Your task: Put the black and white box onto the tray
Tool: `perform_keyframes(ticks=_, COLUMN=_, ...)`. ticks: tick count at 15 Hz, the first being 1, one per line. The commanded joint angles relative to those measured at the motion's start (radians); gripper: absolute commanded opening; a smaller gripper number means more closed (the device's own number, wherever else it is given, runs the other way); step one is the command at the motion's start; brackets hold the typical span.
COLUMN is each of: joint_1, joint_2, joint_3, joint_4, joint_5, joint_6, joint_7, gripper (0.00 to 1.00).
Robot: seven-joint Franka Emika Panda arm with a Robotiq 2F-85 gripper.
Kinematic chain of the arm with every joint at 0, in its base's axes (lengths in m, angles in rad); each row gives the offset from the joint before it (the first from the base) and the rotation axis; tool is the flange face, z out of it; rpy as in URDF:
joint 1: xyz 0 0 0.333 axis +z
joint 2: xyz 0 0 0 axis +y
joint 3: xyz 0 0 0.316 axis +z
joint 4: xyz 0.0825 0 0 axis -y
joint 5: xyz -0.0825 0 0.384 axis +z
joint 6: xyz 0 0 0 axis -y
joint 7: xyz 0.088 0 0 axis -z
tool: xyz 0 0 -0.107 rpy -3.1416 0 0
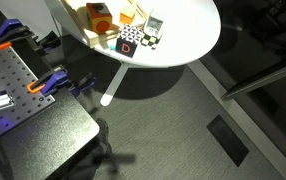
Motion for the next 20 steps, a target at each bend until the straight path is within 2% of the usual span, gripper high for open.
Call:
perform_keyframes(ticks=1, joint_1=-0.023, joint_2=0.031, joint_3=-0.048, joint_4=0.024, joint_5=0.018, joint_6=0.014, joint_7=-0.060, gripper=1.00)
perform_keyframes(ticks=11, joint_1=-0.053, joint_2=0.192, joint_3=-0.135, joint_4=0.074, joint_5=0.057, joint_6=0.170, joint_7=-0.120, gripper=1.00)
perform_keyframes(ticks=20, joint_1=-0.056, joint_2=0.381, joint_3=-0.129, joint_4=0.134, joint_5=0.058, joint_6=0.270, joint_7=-0.109, gripper=1.00)
